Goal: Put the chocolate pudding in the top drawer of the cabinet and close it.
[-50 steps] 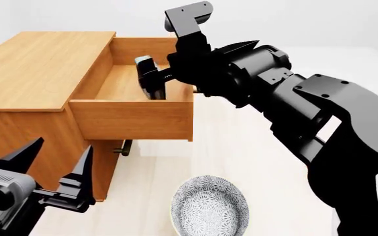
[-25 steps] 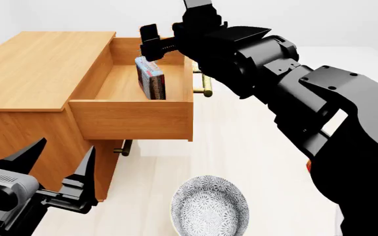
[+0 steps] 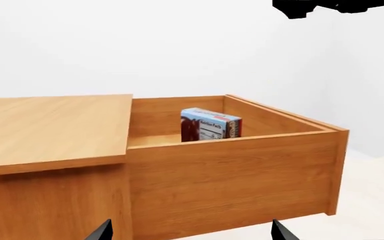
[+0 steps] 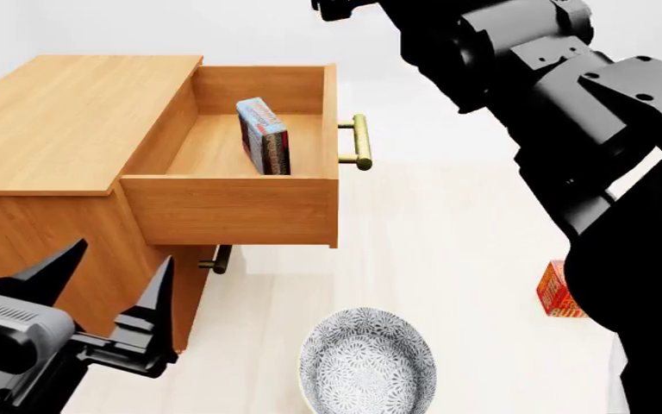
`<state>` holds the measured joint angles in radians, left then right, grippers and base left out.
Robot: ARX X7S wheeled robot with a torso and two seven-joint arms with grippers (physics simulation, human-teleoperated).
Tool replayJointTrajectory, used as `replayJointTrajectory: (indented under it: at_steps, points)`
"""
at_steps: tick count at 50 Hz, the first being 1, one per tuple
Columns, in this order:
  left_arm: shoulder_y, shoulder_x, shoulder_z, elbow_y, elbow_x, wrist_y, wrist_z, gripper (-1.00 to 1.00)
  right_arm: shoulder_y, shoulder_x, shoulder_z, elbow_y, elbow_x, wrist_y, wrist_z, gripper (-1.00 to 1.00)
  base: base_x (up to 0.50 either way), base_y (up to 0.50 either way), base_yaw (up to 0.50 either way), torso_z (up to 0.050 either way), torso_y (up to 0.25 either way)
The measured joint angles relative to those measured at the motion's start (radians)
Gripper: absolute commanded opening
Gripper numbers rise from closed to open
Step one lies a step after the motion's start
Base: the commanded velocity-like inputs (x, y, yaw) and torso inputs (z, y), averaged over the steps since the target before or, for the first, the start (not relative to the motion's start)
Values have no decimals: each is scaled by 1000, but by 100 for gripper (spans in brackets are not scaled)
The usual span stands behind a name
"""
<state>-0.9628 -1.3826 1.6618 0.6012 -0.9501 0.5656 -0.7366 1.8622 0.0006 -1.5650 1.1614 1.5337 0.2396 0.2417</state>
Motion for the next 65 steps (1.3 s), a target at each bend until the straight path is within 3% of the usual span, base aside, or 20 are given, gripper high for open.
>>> replayJointTrajectory:
  at_steps: [19,65]
  points:
    - [-22,17,-14,30,-5,-58,-10,100,-29,39,10,95,-41,-44,9,100,0,0,0,0,0]
    - [-76,97,-44,59,-33,-195,-28,100,-240,633,36,-744,-88,-229,325,100,0,0,0,0,0]
